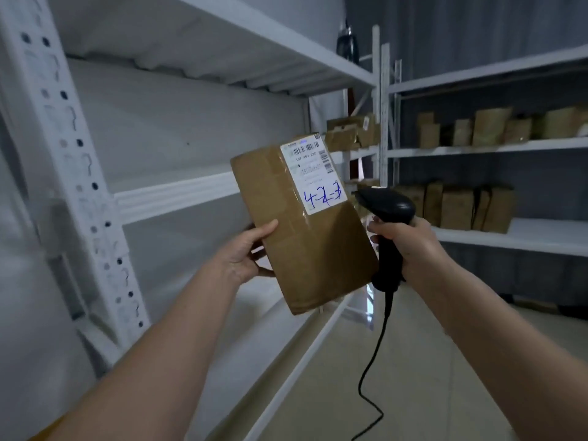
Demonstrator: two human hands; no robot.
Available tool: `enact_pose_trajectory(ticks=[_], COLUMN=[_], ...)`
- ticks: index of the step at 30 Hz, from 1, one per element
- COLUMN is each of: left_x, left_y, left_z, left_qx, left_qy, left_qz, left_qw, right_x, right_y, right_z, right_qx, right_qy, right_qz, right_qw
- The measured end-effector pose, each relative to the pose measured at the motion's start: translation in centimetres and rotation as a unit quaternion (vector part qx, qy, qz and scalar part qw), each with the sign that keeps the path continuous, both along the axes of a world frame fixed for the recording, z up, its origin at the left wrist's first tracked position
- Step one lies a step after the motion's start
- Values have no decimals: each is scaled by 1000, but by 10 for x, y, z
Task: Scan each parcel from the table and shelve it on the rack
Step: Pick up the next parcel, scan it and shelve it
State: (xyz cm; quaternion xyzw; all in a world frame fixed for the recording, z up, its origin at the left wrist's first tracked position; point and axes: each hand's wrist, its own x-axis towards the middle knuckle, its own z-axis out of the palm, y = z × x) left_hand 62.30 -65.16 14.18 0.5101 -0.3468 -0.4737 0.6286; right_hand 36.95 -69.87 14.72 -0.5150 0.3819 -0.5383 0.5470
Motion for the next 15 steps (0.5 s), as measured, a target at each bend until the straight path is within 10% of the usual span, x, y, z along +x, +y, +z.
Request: enact_pose_trajectory(ticks=[15], left_x=[37], left_y=[-157], left_z=[141], left_qx=[-66], left_qy=[62], left_qz=[76], left_qw=[993], right_x=[42], right_y=[-148], right_z=[101], right_qx=[-64], right_qy=[-96], right_qz=[2], right_qw=[993])
